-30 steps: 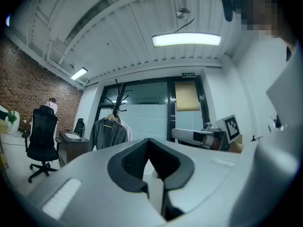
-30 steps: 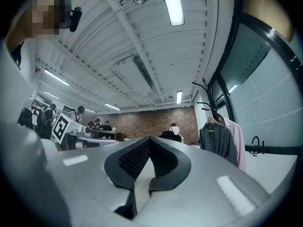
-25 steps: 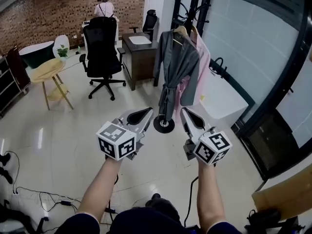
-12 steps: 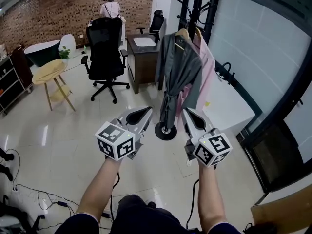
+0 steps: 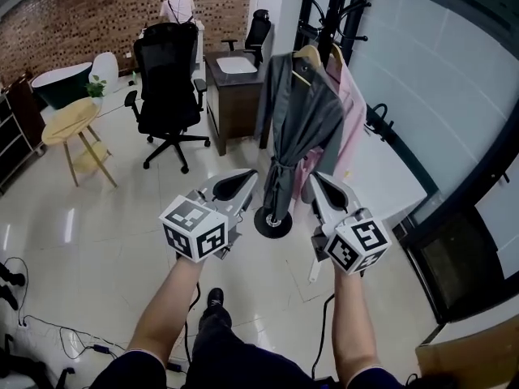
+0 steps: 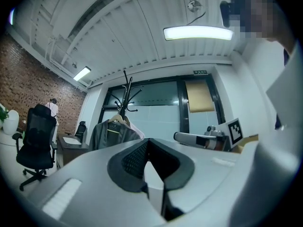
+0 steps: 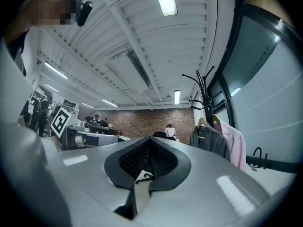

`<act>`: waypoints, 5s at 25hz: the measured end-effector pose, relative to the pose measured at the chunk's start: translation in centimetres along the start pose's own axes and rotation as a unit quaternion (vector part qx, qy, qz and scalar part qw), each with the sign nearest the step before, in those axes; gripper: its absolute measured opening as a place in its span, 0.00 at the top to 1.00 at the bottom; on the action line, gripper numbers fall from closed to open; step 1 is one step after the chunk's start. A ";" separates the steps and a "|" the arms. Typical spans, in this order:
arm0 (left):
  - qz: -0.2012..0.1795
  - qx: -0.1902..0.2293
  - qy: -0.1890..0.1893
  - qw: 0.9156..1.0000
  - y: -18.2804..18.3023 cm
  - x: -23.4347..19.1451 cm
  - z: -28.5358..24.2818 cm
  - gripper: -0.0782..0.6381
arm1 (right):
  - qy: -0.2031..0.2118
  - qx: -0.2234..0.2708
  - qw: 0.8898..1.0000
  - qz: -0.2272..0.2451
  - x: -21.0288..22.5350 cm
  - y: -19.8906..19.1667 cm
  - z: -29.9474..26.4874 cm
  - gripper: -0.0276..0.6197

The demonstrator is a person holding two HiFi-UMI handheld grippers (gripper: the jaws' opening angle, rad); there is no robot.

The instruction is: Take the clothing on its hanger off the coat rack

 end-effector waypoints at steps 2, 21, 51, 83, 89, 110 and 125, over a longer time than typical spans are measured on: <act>0.001 0.002 -0.012 1.000 0.0 -2.2 -1.3 0.87 | -0.011 -0.001 1.000 0.007 0.8 -0.2 -2.0 0.95; 0.013 -0.022 -0.153 0.988 0.3 -19.3 -11.7 0.87 | -0.164 -0.019 0.986 0.038 6.2 -1.3 -16.5 0.95; 0.001 -0.056 -0.193 0.980 -1.3 -24.1 -23.7 0.87 | -0.203 -0.140 0.955 0.164 24.0 1.6 -26.8 0.66; -0.001 -0.080 -0.147 0.986 -3.6 -25.6 -23.2 0.87 | -0.137 -0.202 0.960 0.140 26.7 -0.3 -30.9 0.92; -0.001 -0.074 -0.129 0.989 -3.0 -26.6 -22.2 0.87 | -0.110 -0.187 0.964 0.154 23.8 0.0 -30.4 0.92; -0.019 -0.061 0.093 0.994 1.3 -35.9 -9.5 0.87 | 0.051 -0.157 0.979 0.116 14.0 -4.0 -40.6 0.92; -0.020 -0.058 0.162 0.985 2.9 -51.2 -0.9 0.87 | 0.090 -0.144 0.979 0.109 6.0 -6.0 -57.0 0.91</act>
Point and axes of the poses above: the fingertips, and each gripper's own axes: z backward along the fingers, x to its right, y out of its top, the point moved 6 cm from there along z, backward along the fingers, and after that the axes turned 9 degrees about -y, right-handed, at the moved point
